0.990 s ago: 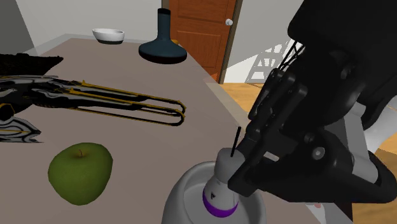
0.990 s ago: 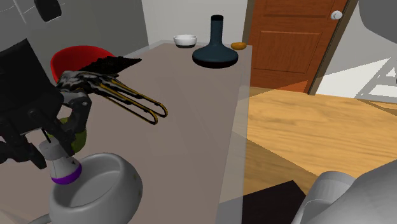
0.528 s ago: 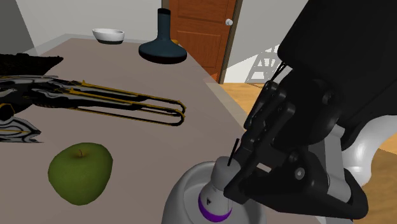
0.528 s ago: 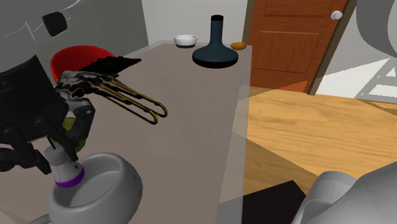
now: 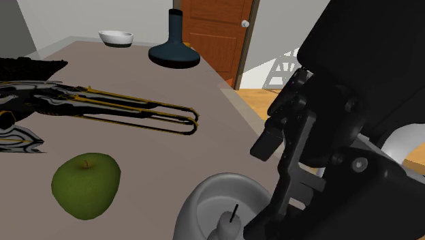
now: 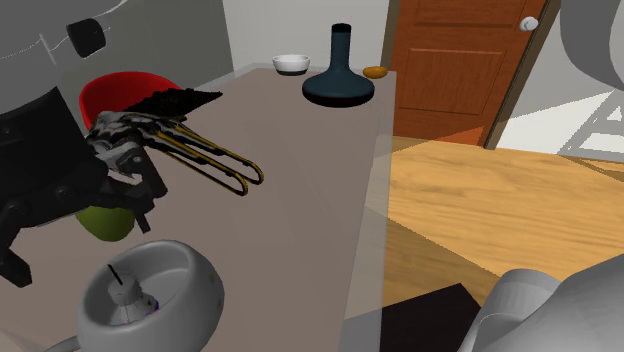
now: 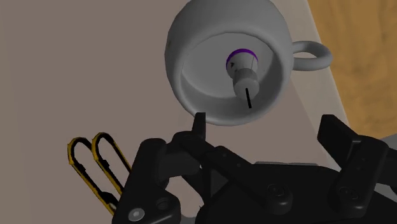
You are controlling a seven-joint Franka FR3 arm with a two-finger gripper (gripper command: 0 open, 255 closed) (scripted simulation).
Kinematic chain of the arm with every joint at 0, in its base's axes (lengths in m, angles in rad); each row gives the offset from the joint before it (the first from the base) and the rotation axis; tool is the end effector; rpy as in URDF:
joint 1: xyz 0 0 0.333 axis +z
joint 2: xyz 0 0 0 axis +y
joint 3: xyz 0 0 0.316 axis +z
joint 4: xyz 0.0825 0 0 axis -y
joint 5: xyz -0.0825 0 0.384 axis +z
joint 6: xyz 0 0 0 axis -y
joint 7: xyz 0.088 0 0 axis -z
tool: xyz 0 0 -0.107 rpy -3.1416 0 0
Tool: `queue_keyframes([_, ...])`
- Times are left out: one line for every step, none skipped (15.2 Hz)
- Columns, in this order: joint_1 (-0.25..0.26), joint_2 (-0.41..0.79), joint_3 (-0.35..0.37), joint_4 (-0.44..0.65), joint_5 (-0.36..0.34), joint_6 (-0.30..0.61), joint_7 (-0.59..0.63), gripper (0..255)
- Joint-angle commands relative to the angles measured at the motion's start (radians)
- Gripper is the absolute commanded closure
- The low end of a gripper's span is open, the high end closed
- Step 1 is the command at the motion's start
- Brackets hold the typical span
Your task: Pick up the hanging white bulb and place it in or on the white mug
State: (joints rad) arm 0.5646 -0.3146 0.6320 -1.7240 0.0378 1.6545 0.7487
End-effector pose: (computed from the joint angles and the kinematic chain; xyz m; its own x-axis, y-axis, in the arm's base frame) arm 0.1218 0.4688 0.6859 0.8799 0.4137 0.2337 0.4294 -0.9029 -0.0182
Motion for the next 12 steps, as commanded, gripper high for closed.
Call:
queue_keyframes([-0.001,0.007,0.003,0.041,-0.004,-0.035,0.003,0])
queue_keyframes([-0.003,0.017,0.007,0.084,-0.009,-0.07,0.007,0])
queue_keyframes([-0.005,0.028,0.012,0.13,-0.015,-0.106,0.012,0])
queue_keyframes([-0.006,0.039,0.017,0.167,-0.021,-0.135,0.016,0])
queue_keyframes([-0.006,0.039,0.017,0.167,-0.021,-0.135,0.016,0])
queue_keyframes([-0.006,0.039,0.017,0.167,-0.021,-0.135,0.016,0])
queue_keyframes([-0.006,0.039,0.017,0.167,-0.021,-0.135,0.016,0])
queue_keyframes([-0.006,0.039,0.017,0.167,-0.021,-0.135,0.016,0])
queue_keyframes([-0.006,0.039,0.017,0.167,-0.021,-0.135,0.016,0])
queue_keyframes([-0.006,0.039,0.017,0.167,-0.021,-0.135,0.016,0])
queue_keyframes([-0.006,0.039,0.017,0.167,-0.021,-0.135,0.016,0])
queue_keyframes([-0.006,0.039,0.017,0.167,-0.021,-0.135,0.016,0])
